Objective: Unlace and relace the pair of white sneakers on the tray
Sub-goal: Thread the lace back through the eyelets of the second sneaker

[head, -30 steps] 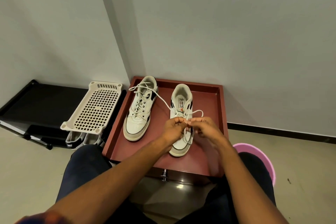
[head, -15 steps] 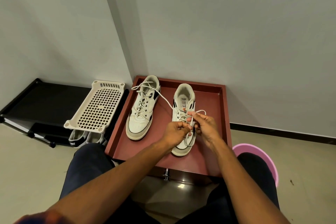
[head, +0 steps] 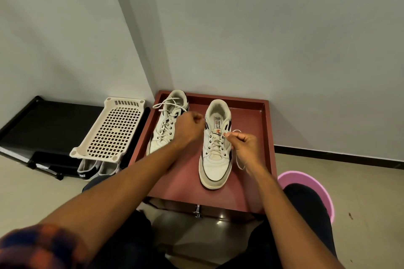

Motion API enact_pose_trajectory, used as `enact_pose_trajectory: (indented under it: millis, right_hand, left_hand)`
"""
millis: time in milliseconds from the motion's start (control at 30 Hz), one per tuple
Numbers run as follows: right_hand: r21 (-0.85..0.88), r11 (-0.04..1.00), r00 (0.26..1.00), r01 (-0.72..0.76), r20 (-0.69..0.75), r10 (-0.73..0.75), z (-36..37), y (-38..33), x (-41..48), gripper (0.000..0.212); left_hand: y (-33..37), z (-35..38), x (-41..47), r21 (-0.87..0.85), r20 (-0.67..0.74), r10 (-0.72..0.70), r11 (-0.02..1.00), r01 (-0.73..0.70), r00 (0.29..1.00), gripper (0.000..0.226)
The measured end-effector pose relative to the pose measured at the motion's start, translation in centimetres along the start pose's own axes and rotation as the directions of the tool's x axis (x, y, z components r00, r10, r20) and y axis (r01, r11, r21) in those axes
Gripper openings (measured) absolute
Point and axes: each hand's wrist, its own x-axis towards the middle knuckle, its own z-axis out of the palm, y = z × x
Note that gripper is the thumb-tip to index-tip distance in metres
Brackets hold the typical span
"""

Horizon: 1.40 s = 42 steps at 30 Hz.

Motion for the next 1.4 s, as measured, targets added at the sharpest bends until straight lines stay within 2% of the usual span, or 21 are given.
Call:
enact_pose_trajectory:
  millis: [67,167,267,333,467,567,667,767,933,1067,1200,1400]
  right_hand:
    - [-0.067,0.997,0.998,0.04,-0.038,-0.043,-0.2,1.2,2.6,0.007]
    - [-0.302,0.938,0.981,0.17,-0.036,-0.189,0.5,-0.1,2.7,0.007]
    - [-0.49,0.819,0.94,0.299,0.004,-0.34,1.0,-1.2,3.3,0.013]
    - [-0.562,0.758,0.925,0.33,0.033,-0.378,1.3,-1.5,3.7,0.014]
    - [-0.685,0.616,0.898,0.388,0.132,-0.42,1.6,-2.3,4.6,0.015]
    - [-0.759,0.476,0.882,0.444,0.277,-0.382,1.9,-2.9,5.3,0.019]
    - [-0.791,0.43,0.887,0.435,0.295,-0.355,2.3,-2.8,5.5,0.02]
    - [-0.801,0.415,0.886,0.431,0.287,-0.365,2.6,-2.5,5.4,0.021]
    - [-0.758,0.443,0.865,0.479,0.324,-0.383,2.4,-2.1,5.3,0.021]
    - [-0.672,0.568,0.874,0.475,0.289,-0.39,2.1,-2.0,4.9,0.018]
    - [-0.594,0.708,0.924,0.383,0.226,-0.31,2.0,-1.7,4.3,0.017]
    - [-0.622,0.703,0.937,0.345,0.268,-0.223,2.5,-1.8,3.8,0.02]
  left_hand:
    - [1.1,1.3,3.2,0.147,0.084,0.003,0.989,-0.015,0.996,0.016]
    - [1.1,1.3,4.7,0.282,0.146,-0.045,0.959,0.002,0.988,0.034]
    - [1.0,1.6,5.2,0.24,0.205,-0.086,0.97,0.035,0.975,0.023]
    - [1.1,1.8,5.2,0.216,0.221,-0.088,0.976,0.039,0.971,0.017]
    - [0.9,1.7,5.2,0.211,0.258,-0.097,0.977,0.042,0.961,0.019]
    - [-0.4,1.6,5.2,0.117,0.268,-0.116,0.989,0.087,0.956,0.025]
    - [-1.2,1.8,5.1,-0.028,0.284,-0.151,0.986,0.165,0.947,0.019]
    - [-1.8,2.0,5.1,-0.1,0.282,-0.162,0.975,0.196,0.946,0.022]
    - [-2.0,2.1,4.8,-0.125,0.286,-0.154,0.972,0.196,0.946,0.023]
    - [-2.2,2.2,5.0,-0.153,0.289,-0.147,0.968,0.198,0.946,0.024]
    - [-2.7,2.5,5.1,-0.196,0.301,-0.145,0.958,0.21,0.943,0.024]
    - [-2.9,2.7,5.2,-0.229,0.311,-0.142,0.949,0.219,0.94,0.022]
